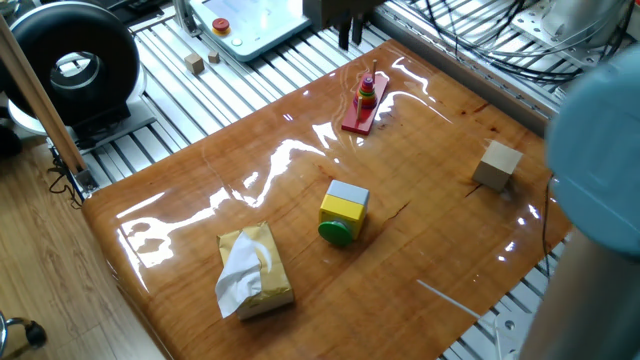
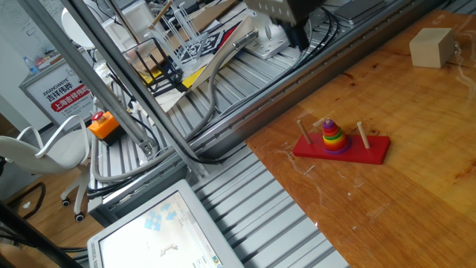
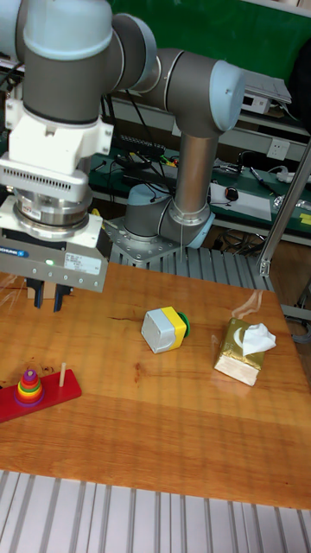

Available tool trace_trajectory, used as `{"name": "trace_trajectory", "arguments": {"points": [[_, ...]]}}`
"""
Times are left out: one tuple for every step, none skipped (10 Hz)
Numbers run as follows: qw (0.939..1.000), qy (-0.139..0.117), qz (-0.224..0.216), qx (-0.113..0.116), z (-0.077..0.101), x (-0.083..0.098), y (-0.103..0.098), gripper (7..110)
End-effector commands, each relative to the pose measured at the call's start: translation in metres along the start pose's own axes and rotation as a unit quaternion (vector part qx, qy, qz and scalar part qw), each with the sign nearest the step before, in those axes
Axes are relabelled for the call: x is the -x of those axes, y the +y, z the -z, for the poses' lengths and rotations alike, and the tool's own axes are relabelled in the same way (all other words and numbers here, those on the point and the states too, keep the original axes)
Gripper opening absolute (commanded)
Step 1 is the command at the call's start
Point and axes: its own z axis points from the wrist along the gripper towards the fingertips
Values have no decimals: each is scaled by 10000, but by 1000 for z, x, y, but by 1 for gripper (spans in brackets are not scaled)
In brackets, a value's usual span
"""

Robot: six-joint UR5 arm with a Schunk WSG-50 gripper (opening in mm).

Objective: Take out one Hanoi block and throw it aside

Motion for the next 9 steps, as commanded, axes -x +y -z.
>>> {"name": "trace_trajectory", "arguments": {"points": [[9999, -48, -27, 127, -7, 5, 6, 22], [10000, -42, -36, 81, -7, 5, 3, 22], [10000, -27, -44, 72, -7, 4, 1, 22], [9999, -19, -59, 80, -8, 3, 0, 22], [9999, -3, -59, 87, -8, 1, 0, 22], [9999, 5, -59, 87, -9, 0, -1, 22], [9999, 6, -66, 110, -11, 0, 0, 22], [9999, 7, -72, 140, -11, 0, 2, 22], [9999, 14, -65, 132, -11, 0, 1, 22]]}}
